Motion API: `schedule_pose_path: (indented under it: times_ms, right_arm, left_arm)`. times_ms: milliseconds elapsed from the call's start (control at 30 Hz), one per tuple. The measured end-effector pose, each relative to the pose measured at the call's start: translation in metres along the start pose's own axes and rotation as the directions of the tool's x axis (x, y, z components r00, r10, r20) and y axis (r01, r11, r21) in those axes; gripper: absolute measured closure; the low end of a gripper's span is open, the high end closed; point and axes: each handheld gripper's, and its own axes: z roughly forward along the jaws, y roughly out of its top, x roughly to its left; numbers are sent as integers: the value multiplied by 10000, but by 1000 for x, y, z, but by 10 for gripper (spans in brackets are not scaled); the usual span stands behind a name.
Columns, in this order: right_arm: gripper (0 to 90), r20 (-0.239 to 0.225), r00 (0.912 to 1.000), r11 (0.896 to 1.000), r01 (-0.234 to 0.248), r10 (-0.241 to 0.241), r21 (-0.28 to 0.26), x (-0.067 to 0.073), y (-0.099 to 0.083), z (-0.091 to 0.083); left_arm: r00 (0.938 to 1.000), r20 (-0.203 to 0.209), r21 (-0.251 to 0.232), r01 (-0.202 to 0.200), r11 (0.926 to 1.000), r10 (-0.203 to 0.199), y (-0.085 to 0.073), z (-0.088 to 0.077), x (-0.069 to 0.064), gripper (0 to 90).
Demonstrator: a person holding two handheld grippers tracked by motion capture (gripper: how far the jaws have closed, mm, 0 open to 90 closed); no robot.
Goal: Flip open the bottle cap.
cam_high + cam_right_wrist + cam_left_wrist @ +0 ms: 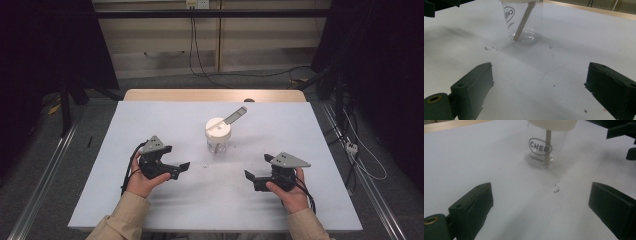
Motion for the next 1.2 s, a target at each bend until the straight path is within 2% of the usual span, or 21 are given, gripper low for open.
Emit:
schedule_pose_path:
  times_ms: [67,133,233,500,567,733,867,1200]
  right_arm:
    - [70,-2,10000,10000,-85,85,-37,-1,-2,-3]
    - [70,69,9999,9999,-145,146,-49,-3,-4,-6]
    - [66,98,9997,9996,-233,235,-163,-5,-6,-10]
    - [61,272,9996,10000,85,-85,-22,-7,-12,-18]
    - [57,316,9995,10000,37,-34,-76,-9,-13,-20]
    - [53,463,9989,9999,27,-20,-150,-11,-15,-25]
    - [53,531,9985,9998,97,-89,-159,-10,-17,-29]
    - [53,614,9980,9998,159,-152,-113,-11,-22,-36]
  left_arm:
    - [9995,-118,-18,281,9996,-281,-5,-4,3,53]
    - [9994,-133,-48,310,9995,-311,-10,-8,5,53]
    - [9991,-284,-6,322,9995,-322,-15,-13,9,53]
    - [9999,-131,167,84,9998,-82,-29,-23,12,53]
    - [9997,-37,128,252,9996,-251,-31,-25,12,53]
    - [9998,-144,69,141,9999,-140,-34,-31,13,53]
    - [9994,-124,-47,325,9995,-326,-39,-36,14,53]
    - [9975,-467,-78,527,9986,-530,-52,-51,19,56]
